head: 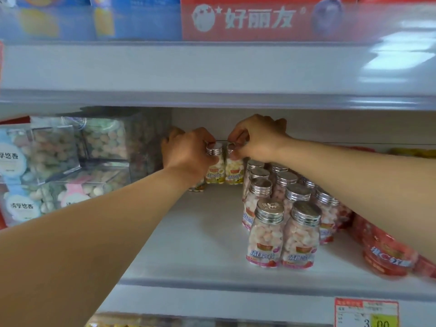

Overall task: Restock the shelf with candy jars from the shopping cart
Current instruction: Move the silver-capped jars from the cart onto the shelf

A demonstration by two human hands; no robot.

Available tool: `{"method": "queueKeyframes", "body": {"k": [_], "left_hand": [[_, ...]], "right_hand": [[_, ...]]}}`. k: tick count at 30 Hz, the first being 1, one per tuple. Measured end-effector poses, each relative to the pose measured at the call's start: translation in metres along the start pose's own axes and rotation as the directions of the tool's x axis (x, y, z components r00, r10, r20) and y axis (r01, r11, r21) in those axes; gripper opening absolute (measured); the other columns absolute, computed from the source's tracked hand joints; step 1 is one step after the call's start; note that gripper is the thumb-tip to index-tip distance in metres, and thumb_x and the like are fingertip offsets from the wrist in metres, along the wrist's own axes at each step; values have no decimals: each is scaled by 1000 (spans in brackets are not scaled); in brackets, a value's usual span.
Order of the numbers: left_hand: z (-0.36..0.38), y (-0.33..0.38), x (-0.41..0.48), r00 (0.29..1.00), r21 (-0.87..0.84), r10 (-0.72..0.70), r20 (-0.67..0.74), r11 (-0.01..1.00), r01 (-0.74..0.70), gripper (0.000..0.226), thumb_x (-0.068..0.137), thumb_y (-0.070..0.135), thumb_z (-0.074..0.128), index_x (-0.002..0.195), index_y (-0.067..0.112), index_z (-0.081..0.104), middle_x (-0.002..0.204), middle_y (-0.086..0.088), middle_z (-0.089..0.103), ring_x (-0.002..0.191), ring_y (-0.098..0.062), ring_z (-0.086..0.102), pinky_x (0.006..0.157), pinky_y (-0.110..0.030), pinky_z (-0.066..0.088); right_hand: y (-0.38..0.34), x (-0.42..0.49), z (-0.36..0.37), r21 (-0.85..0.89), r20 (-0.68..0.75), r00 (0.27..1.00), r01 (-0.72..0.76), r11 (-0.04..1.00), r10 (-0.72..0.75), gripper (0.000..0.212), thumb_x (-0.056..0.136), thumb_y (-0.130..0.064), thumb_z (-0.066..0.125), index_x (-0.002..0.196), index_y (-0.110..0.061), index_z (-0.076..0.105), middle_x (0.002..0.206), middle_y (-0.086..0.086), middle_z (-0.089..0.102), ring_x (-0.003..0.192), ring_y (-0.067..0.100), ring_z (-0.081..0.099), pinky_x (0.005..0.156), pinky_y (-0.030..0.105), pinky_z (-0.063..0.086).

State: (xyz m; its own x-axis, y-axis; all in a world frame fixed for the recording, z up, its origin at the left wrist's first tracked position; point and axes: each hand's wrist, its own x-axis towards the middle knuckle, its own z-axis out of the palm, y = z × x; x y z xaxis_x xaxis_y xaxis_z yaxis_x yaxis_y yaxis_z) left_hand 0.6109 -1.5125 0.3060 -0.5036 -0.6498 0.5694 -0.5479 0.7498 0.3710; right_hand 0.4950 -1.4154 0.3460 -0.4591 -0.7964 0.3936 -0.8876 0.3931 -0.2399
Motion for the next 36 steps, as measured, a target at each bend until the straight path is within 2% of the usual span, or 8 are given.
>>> {"method": "queueKeyframes", "body": {"k": [3,9,13,17,21,26,32,36], "left_hand": [[9,1,8,1000,7,-10,17,1000,9,28,80,33,71,107,32,62,109,7,67,123,-25,39,84,-30,21],[26,-2,19,998,53,-37,44,998,35,29,78,35,72,105,34,63,108,10,68,122,-23,40,87,-32,21],[32,-1,25,998,70,-55,31,996,52,29,78,35,74,106,35,64,107,10,68,122,-20,40,91,-32,23],[34,-2,26,999,103,-43,12,994,41,31,80,36,71,110,36,64,110,10,68,121,-20,44,96,-34,24],[36,-2,19,1000,151,6,-10,989,-5,36,86,36,64,121,38,61,114,5,67,122,-22,43,99,-36,22],[38,-3,14,999,194,33,-43,981,-24,39,88,36,62,126,39,58,117,-1,66,123,-23,44,100,-36,24],[38,-3,11,998,200,58,-21,978,-52,46,90,37,60,134,37,51,126,0,62,130,-22,39,106,-36,20],[29,-3,3,997,142,78,0,987,-77,50,92,34,58,141,34,44,135,1,57,138,-23,31,109,-33,17]], "right_hand": [[3,9,6,-20,3,1000,-19,1000,19,22,71,-30,83,84,-33,65,90,-14,64,104,15,57,94,36,23],[12,21,16,3,17,996,-86,996,86,26,62,-34,88,72,-30,64,90,-12,70,103,15,59,101,40,23],[15,23,22,19,-18,996,-83,996,83,22,65,-30,86,73,-31,65,90,-11,70,102,14,59,98,37,24],[17,21,25,34,-45,998,-49,998,50,21,70,-30,84,86,-32,71,97,-10,70,105,16,59,100,35,29],[19,19,26,80,-16,999,-45,996,46,35,71,-27,84,104,-29,73,109,-5,70,108,19,61,99,36,44],[21,22,29,105,-18,999,-45,993,47,35,70,-21,85,103,-28,74,110,-2,70,105,19,64,94,34,50],[29,25,32,181,2,1000,-21,983,21,39,77,-25,79,115,-22,70,119,1,67,111,19,62,97,33,49],[33,19,28,227,29,999,11,974,-18,39,86,-30,71,123,-19,66,127,1,64,117,18,58,101,31,45]]}}
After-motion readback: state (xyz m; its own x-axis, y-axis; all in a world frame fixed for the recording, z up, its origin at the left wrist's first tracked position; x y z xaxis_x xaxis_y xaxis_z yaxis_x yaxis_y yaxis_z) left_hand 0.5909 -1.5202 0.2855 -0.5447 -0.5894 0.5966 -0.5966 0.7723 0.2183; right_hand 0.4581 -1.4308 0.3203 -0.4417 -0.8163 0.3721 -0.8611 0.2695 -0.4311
